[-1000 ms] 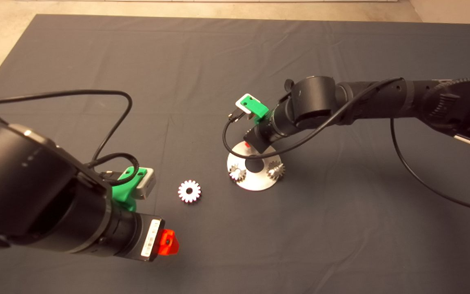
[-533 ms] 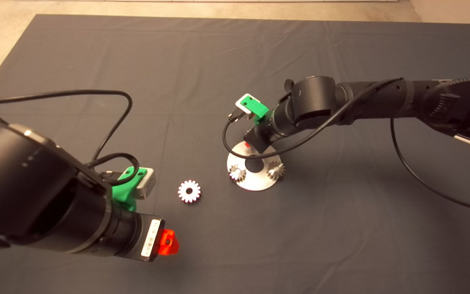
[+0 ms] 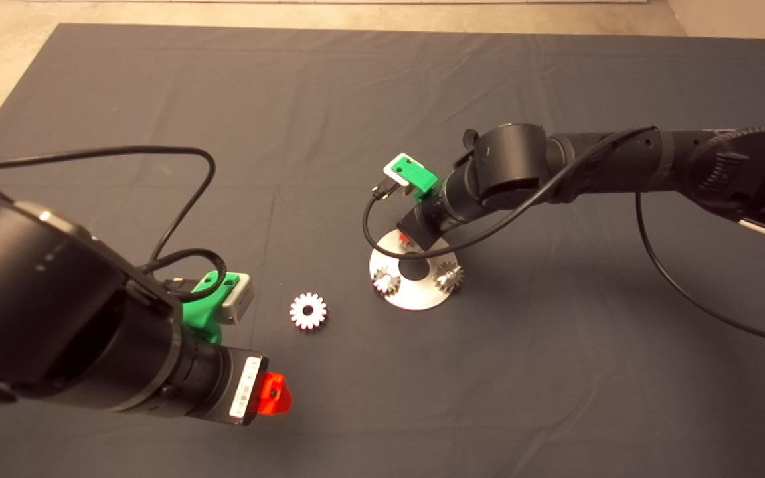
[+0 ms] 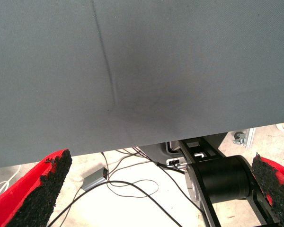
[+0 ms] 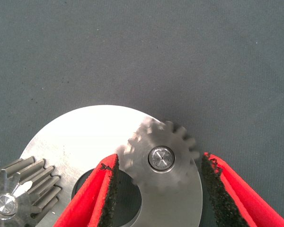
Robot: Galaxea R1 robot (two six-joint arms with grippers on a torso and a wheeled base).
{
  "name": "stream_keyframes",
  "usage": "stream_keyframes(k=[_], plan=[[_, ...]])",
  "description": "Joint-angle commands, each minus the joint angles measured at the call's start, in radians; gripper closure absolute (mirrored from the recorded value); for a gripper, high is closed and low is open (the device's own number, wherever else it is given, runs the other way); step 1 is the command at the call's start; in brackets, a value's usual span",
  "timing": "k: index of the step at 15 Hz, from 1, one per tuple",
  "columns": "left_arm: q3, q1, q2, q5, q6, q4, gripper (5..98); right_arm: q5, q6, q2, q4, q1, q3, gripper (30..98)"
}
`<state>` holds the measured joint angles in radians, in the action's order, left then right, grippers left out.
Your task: Remove an incorrectly installed larger gear and replace it with the correct smaller gear
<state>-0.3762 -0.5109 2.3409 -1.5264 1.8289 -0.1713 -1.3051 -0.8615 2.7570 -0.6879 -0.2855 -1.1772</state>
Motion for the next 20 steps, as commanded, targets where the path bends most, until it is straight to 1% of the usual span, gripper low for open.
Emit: stream_keyframes(k=[1, 2, 3, 4, 5, 6, 7, 9, 10, 11, 12, 13, 14, 16, 17, 18, 19, 20], plan=[[0.019, -0.02, 0.002, -0.132, 0.007, 0.018, 5.4, -0.003, 0.001, -0.006, -0.018, -0.021, 0.015, 80.8], [0.019, -0.02, 0.002, -0.132, 0.007, 0.018, 5.4, -0.019, 0.001, -0.006, -0.018, -0.021, 0.026, 80.7], [0.019, -0.02, 0.002, -0.132, 0.007, 0.018, 5.4, -0.038, -0.001, -0.009, -0.018, -0.023, 0.045, 77.7], [0.019, -0.02, 0.002, -0.132, 0.007, 0.018, 5.4, -0.058, -0.004, -0.016, -0.018, -0.029, 0.082, 75.6], [0.019, -0.02, 0.002, -0.132, 0.007, 0.018, 5.4, -0.08, -0.008, -0.036, -0.012, -0.035, 0.13, 75.5], [0.019, -0.02, 0.002, -0.132, 0.007, 0.018, 5.4, -0.116, -0.01, -0.055, -0.007, -0.068, 0.184, 75.4], [0.019, -0.02, 0.002, -0.132, 0.007, 0.018, 5.4, -0.131, -0.013, -0.077, 0.006, -0.098, 0.216, 73.2], [0.019, -0.02, 0.001, -0.132, 0.007, 0.018, 5.4, -0.131, -0.014, -0.127, 0.109, -0.143, 0.285, 71.1], [0.019, -0.02, 0.001, -0.132, 0.007, 0.018, 5.4, -0.126, -0.018, -0.154, 0.16, -0.183, 0.315, 68.4], [0.019, -0.02, 0.001, -0.132, 0.007, 0.018, 5.4, -0.128, -0.036, -0.169, 0.187, -0.209, 0.331, 66.3], [0.018, -0.02, -0.001, -0.132, 0.007, 0.018, 5.4, -0.129, -0.055, -0.192, 0.218, -0.238, 0.353, 65.9], [0.017, -0.02, 0.001, -0.132, 0.007, 0.018, 5.4, -0.129, -0.06, -0.225, 0.263, -0.268, 0.371, 65.9], [0.017, -0.02, -0.007, -0.132, 0.007, 0.019, 5.4, -0.129, -0.066, -0.264, 0.318, -0.279, 0.383, 63.1], [0.017, -0.02, -0.007, -0.132, 0.008, 0.018, 5.4, -0.128, -0.108, -0.345, 0.433, -0.285, 0.4, 61.8], [0.017, -0.02, -0.009, -0.132, 0.007, 0.018, 5.4, -0.123, -0.114, -0.392, 0.478, -0.285, 0.439, 61.2], [0.017, -0.02, -0.006, -0.132, 0.007, 0.018, 5.4, -0.12, -0.124, -0.433, 0.507, -0.287, 0.486, 56.9], [0.017, -0.02, 0.001, -0.132, 0.007, 0.018, 5.4, -0.12, -0.183, -0.474, 0.539, -0.291, 0.507, 55.8], [0.017, -0.02, -0.001, -0.132, 0.007, 0.018, 5.4, -0.12, -0.22, -0.503, 0.581, -0.294, 0.532, 55.8]])
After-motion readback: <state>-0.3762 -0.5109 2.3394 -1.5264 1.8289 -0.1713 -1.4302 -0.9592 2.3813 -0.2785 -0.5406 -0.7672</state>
